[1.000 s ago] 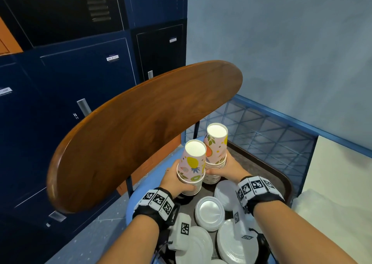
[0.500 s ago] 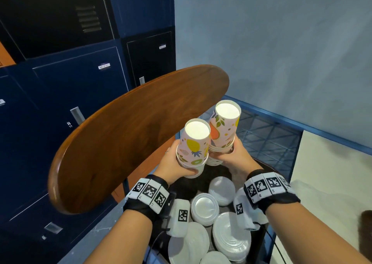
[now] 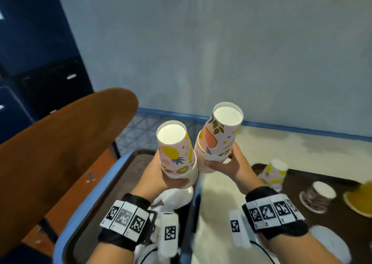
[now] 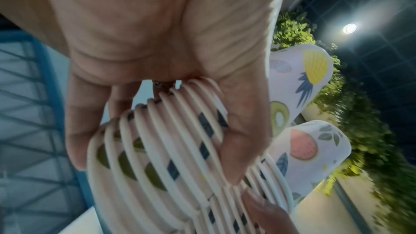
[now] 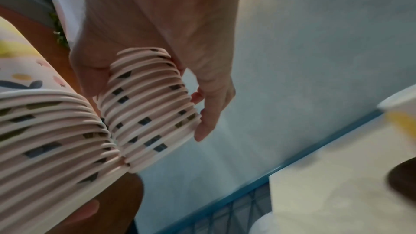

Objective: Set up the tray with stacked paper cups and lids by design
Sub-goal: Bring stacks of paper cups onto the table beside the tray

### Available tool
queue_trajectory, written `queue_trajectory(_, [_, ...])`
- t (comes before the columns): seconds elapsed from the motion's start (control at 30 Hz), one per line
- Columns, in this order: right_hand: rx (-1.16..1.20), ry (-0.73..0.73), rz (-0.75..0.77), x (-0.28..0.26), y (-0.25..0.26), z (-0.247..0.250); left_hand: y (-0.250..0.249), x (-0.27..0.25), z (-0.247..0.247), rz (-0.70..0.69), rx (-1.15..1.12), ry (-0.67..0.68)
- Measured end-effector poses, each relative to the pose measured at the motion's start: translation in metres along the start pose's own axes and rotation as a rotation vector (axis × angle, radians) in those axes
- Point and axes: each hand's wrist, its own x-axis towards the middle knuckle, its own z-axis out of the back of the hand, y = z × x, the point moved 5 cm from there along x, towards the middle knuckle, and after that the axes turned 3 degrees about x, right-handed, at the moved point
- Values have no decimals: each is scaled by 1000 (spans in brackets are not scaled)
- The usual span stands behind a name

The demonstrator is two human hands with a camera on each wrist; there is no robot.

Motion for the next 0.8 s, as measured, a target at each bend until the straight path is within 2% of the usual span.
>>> queue_trajectory(0.2, [-131,-257,23,-86,-2,135,-54,1,-113,-36,-101,156])
queue_trajectory(0.3, [-25,-282,-43,-147,-13,187,-73,-3,-167,-46,-132,221])
queue_trajectory(0.33, [-17,-315,-66,-178,-15,217,-84,-6,-203,-50,-159,264])
queue_trajectory(0.47, [-3,-433,-145,-246,-27,287,-111,-19,-290,-39,-216,393])
queue_trajectory(0.63, [-2,-584,-189,-319,-43,379,-129,-35,-408,4,-254,539])
queue_trajectory(0.8, [-76,-702,-320,-380,-69,455,-145,-54,-517,4,-257,664])
